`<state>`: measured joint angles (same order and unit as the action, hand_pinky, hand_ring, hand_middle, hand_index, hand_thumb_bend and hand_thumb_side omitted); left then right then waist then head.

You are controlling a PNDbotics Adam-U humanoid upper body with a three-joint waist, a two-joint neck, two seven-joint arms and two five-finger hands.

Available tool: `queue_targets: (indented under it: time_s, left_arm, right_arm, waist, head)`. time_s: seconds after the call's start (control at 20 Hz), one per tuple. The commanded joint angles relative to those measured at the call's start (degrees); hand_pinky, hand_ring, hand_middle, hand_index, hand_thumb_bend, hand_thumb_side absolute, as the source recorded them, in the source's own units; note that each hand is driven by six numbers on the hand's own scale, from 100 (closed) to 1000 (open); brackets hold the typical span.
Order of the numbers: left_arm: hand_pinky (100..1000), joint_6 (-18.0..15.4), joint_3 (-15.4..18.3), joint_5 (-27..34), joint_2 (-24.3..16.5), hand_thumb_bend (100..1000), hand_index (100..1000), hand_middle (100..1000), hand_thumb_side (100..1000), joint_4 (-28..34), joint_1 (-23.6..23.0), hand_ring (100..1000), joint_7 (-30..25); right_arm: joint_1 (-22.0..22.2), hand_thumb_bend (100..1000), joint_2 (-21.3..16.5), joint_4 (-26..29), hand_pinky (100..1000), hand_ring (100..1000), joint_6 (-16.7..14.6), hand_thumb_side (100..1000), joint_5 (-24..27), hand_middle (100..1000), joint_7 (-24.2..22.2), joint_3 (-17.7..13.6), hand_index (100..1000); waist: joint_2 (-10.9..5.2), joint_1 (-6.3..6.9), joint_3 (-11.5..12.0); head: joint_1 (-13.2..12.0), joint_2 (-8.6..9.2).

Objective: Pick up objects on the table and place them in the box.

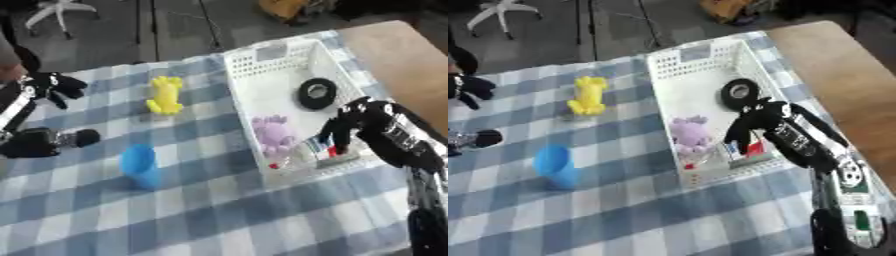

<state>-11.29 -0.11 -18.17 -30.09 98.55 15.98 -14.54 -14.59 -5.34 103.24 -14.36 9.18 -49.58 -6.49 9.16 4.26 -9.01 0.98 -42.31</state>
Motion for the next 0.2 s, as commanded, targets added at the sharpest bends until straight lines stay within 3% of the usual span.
queue_targets:
  time_s: [0.05,0.15,0.2]
  left_arm:
    - [563,0.1,1.1,1.8,-0.8,916,777,597,650,1.3,0.2,662,-0.9]
    - [563,0.2,1.1,2.0,-0.7,916,777,597,650,1.4,0.2,662,-1.1]
    - [560,0.2,1.1,2.1,-0.6,914,776,597,649,1.5,0.2,660,-1.1]
  right_arm:
    - [-0.4,100,-0.9,0.4,618,478,-2.1,869,-0.4,575,-1.3,-0.3,656]
    - [-0.5,100,-1.0,0.3,622,483,-2.2,870,-0.4,583,-1.1,-0.2,663]
    - [-0.5,100,-1.1,0.2,649,510,-2.3,875,-0.5,655,-1.1,-0.2,710]
  waist:
    - [-5.14,0.50,0.2]
    - [-5.06,0.49,0.3]
    - [-4.99,0.47,0.3]
  head:
    - [0.4,0.18]
    - [0.5,0.13]
    - [0.5,-0.01]
